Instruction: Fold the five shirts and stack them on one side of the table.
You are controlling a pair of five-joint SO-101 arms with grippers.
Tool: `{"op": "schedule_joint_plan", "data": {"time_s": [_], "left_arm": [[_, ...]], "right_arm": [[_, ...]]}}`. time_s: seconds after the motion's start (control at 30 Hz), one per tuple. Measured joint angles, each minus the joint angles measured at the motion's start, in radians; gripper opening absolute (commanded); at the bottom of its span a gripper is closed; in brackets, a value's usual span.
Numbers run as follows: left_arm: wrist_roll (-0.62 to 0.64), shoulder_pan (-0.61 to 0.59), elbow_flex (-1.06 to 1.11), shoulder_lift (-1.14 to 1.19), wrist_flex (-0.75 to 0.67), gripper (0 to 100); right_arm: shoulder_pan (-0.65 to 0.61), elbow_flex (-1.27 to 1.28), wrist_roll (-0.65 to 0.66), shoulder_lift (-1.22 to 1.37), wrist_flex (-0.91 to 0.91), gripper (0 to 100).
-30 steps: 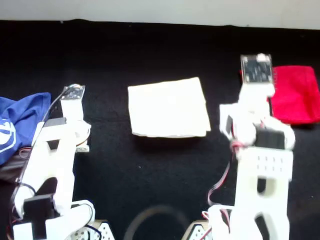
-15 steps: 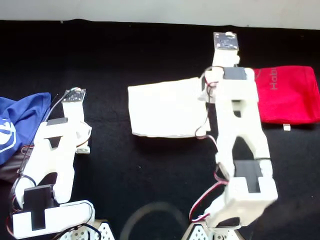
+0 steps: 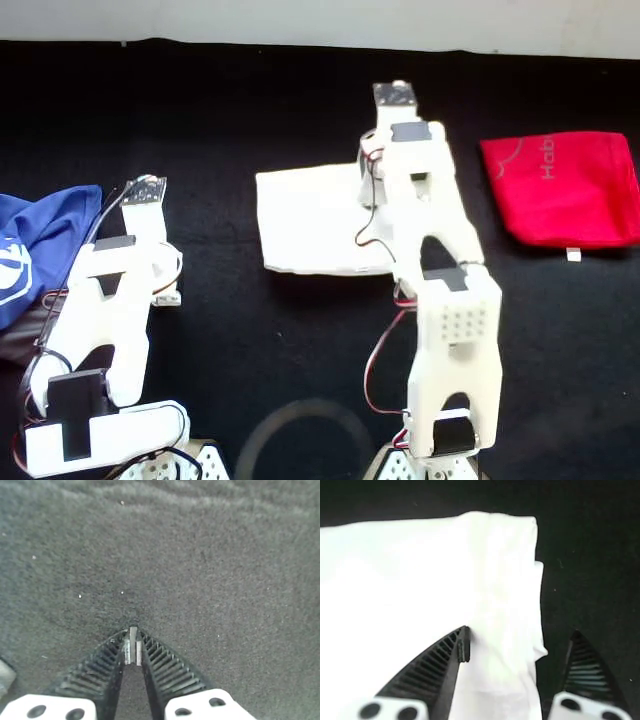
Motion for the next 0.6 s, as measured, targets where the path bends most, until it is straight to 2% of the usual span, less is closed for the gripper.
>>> {"op": "schedule_joint_plan", "data": {"time_s": [0.2, 0.27, 0.33, 0.37, 0.43, 0.6], "left_arm": [[0.000, 0.000, 0.000, 0.000, 0.000, 1], [0.000, 0.000, 0.000, 0.000, 0.000, 1], [0.000, 0.000, 0.000, 0.000, 0.000, 1], [0.000, 0.000, 0.000, 0.000, 0.000, 1], [0.000, 0.000, 0.000, 0.000, 0.000, 1], [0.000, 0.000, 0.000, 0.000, 0.000, 1]], "right_arm": [[0.002, -0.180, 0.000, 0.181, 0.028, 28.8], [0.002, -0.238, 0.000, 0.221, 0.064, 20.1], [0.002, -0.293, 0.000, 0.255, 0.114, 4.4], [0.002, -0.318, 0.000, 0.267, 0.127, 0.0], [0.003, -0.367, 0.000, 0.295, 0.167, 3.1], [0.014, -0.476, 0.000, 0.338, 0.249, 0.7]]}}
